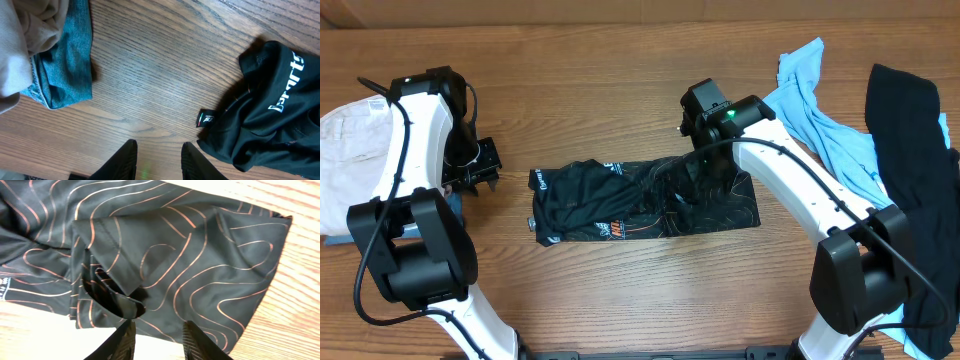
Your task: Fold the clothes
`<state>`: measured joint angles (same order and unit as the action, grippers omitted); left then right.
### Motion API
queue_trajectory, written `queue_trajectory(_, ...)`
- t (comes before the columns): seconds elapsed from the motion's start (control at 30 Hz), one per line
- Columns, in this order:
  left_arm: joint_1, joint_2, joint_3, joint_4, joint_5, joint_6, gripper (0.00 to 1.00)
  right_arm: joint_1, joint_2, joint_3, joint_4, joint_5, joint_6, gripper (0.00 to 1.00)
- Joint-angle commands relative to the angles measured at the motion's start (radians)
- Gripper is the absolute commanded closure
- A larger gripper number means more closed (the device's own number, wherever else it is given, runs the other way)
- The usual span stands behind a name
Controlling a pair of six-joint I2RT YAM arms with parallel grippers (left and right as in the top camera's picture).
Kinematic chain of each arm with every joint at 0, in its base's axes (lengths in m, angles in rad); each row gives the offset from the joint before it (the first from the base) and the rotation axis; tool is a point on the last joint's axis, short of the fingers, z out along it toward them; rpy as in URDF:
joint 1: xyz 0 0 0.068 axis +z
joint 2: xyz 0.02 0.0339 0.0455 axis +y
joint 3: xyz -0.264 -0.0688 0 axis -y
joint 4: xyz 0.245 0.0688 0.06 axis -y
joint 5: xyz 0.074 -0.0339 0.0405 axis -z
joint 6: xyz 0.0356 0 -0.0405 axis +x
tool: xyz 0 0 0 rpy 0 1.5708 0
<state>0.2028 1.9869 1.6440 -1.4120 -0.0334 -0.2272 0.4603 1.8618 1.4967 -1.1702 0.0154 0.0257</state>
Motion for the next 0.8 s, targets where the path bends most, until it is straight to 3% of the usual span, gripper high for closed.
queue_trajectory(0.0,-0.007,-0.018,-0.001,0.003,0.013,0.006,0.67,0.005,0.017,-0.006,0.003,-0.028,0.007,0.66)
queue_trajectory(0.17,-0.007,-0.018,-0.001,0.003,0.012,0.007,0.67,0.005,0.053,-0.029,0.007,-0.011,0.078,0.66)
queue_trajectory(0.53,-0.007,-0.018,-0.001,0.014,0.012,0.007,0.67,0.005,0.132,-0.087,0.129,-0.012,0.084,0.66)
queue_trajectory(0.77,-0.007,-0.018,-0.001,0.022,0.012,0.007,0.67,0.005,0.143,-0.087,0.253,-0.233,-0.016,0.66)
